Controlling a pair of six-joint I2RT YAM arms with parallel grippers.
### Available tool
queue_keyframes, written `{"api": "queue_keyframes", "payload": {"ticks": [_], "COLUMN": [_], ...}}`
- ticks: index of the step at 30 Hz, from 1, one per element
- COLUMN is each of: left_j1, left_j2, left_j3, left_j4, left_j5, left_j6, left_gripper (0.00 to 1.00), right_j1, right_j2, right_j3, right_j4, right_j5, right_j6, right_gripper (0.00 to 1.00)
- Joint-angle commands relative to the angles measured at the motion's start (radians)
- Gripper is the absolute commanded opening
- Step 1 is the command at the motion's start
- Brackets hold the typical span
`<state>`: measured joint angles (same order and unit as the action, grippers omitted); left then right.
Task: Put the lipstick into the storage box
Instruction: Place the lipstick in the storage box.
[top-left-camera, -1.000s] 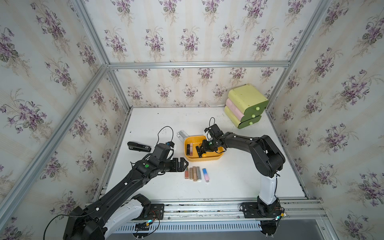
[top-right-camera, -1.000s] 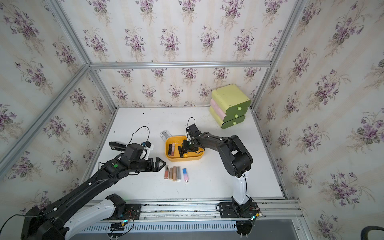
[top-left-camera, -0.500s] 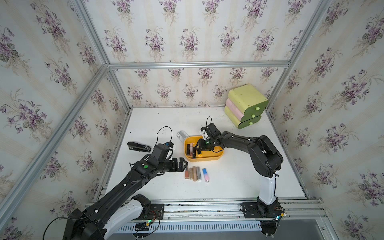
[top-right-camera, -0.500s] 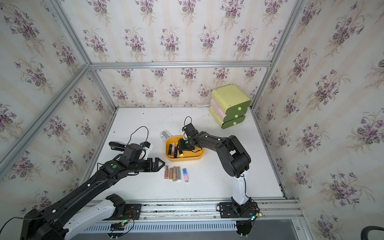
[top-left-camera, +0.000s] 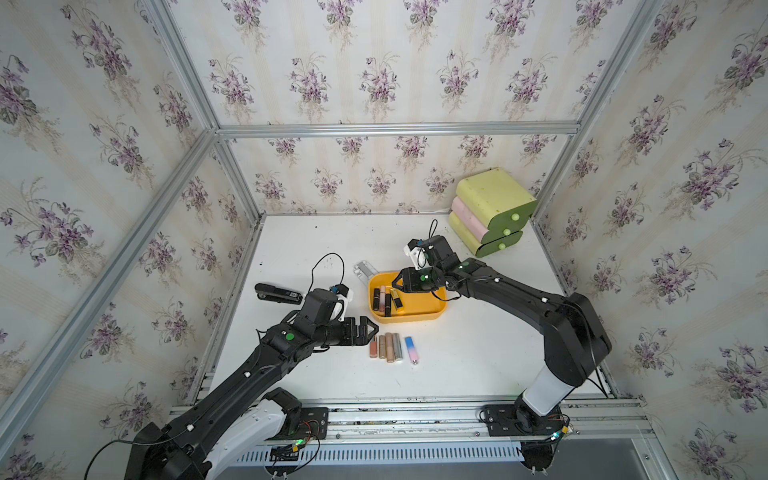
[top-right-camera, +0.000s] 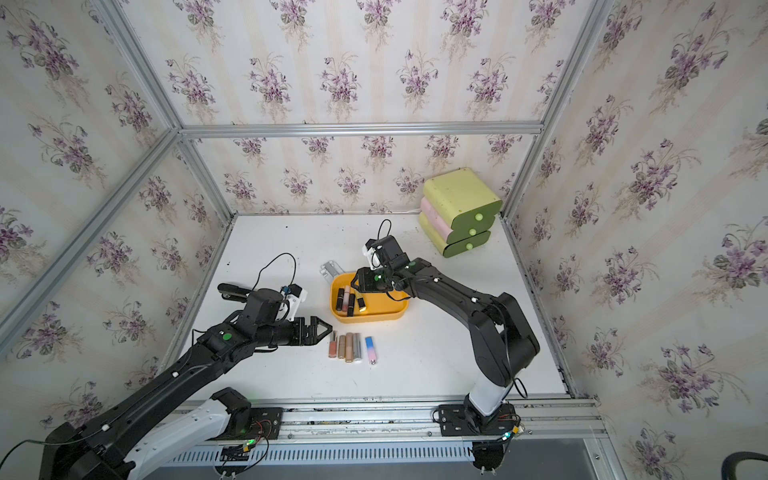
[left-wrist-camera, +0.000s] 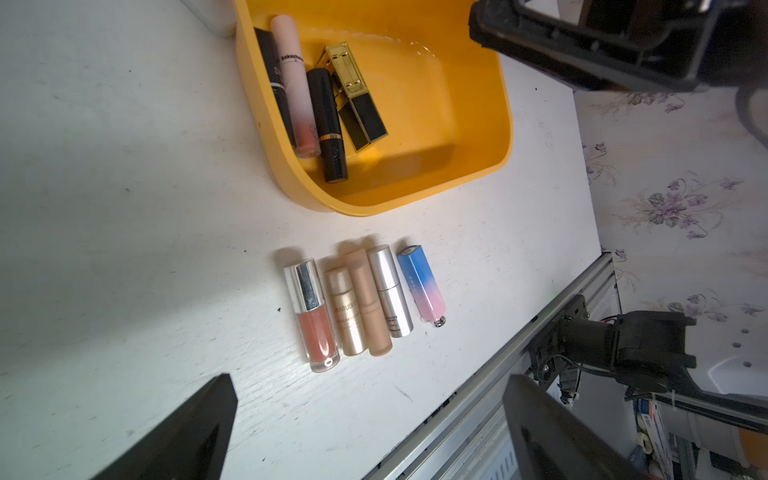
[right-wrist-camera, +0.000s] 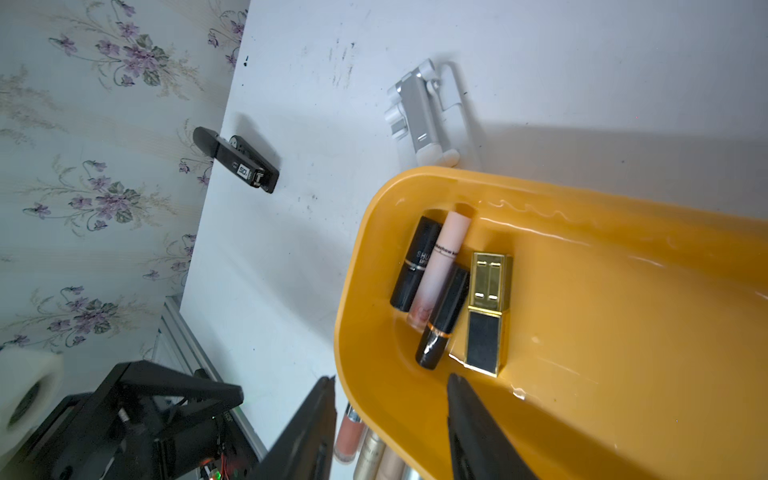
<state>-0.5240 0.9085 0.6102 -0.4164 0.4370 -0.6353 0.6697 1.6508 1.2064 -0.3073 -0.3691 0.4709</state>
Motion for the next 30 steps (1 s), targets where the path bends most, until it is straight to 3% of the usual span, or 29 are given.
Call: {"api": "queue_keyframes", "payload": {"ticks": [1, 12, 18, 30], "left_j1": [-0.001, -0.042, -0.071, -0.073], "left_j2": [-0.008, -0.046, -0.056, -0.107], "left_j3": [-0.011, -0.161, -0.195, -0.196], "left_j4": [0.092, 0.27, 0.271, 0.209], "left_j5": [0.059, 0.072, 0.04, 0.011], "left_j6": [-0.02, -0.156, -0.178, -0.16], "left_gripper": [1.0, 1.0, 1.0, 1.0], "right_j1": [0.013, 0.137, 0.229, 0.275], "right_j2": [-0.077, -0.284, -0.25, -0.14], "right_j3": [-0.048, -0.304, -0.366, -0.345], "right_j4": [-0.075, -0.126, -0.141, -0.099], "right_j5": [0.043, 0.161, 0.288, 0.323], "right_j6": [-0.023, 0.043, 0.073, 0.08], "right_gripper": [0.48, 0.52, 0.52, 0.51]}}
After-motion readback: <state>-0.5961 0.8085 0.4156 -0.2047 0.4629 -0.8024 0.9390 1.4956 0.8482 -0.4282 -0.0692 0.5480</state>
